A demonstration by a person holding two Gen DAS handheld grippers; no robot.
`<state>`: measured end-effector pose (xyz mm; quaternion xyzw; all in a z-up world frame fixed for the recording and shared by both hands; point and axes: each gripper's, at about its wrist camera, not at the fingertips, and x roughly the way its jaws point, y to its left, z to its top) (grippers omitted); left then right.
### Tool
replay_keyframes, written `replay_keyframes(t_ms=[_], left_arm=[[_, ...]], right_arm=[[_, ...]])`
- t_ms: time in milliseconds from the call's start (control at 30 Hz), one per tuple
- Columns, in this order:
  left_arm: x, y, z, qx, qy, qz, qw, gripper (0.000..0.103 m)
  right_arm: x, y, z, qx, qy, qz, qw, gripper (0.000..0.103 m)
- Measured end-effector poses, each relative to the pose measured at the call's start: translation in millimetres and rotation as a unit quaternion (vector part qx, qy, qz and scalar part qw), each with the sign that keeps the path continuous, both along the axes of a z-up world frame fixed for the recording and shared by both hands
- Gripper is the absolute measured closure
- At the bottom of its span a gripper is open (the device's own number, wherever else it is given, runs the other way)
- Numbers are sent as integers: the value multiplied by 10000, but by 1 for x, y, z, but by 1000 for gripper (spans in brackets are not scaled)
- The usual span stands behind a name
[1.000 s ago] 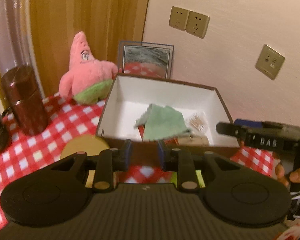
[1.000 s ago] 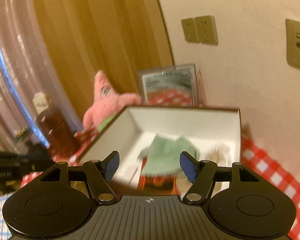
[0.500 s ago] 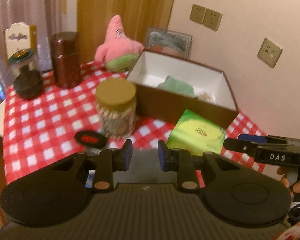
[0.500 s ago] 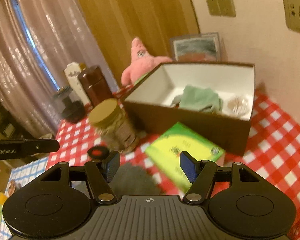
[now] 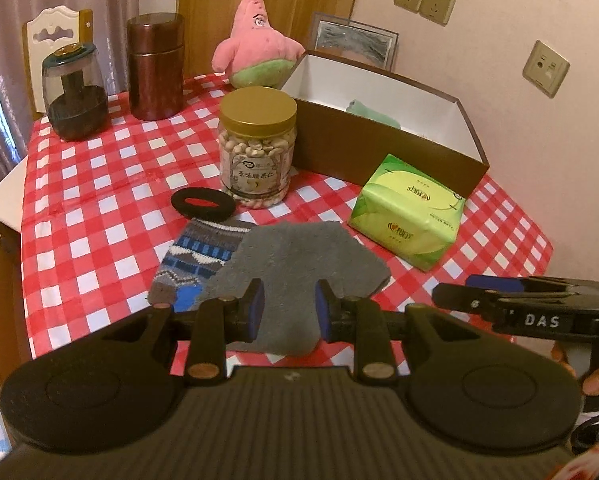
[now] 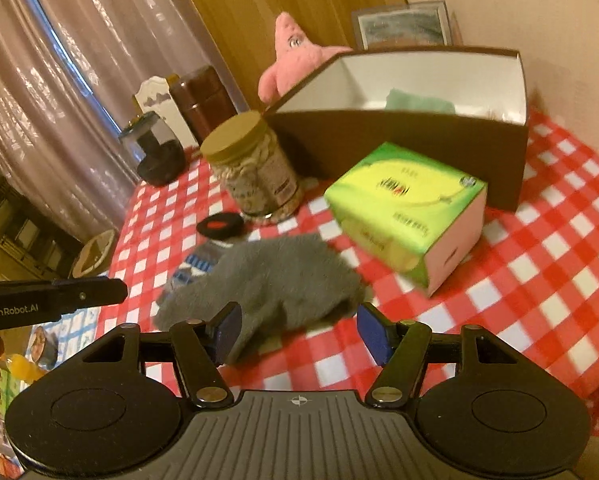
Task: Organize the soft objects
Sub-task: 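Withdraw both tools from the box back over the grey sock, then grasp the grey fuzzy sock with the right tool and lift it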
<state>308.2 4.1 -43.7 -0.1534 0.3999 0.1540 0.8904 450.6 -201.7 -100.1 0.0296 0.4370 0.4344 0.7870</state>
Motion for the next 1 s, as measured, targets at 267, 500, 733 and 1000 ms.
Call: replay_keyframes(t_ms=[267,500,733,1000], left_arm=[[-21,28,-16,-133,143,-294,9994,79],[-38,55,-34,-200,290,-506,9981,79],[-48,81,-45,-254,394,-603,9971,79],[-56,106,-50,-250,479,-575,9969,79]], right_arm=[[-28,27,-5,-80,204,-364,9991,46],[-54,51,-20,-383,353,-585,9969,51],[-73,77,-38,-559,420,-670,9953,52],[-65,102,-57,-752,287,-854,9931,52]])
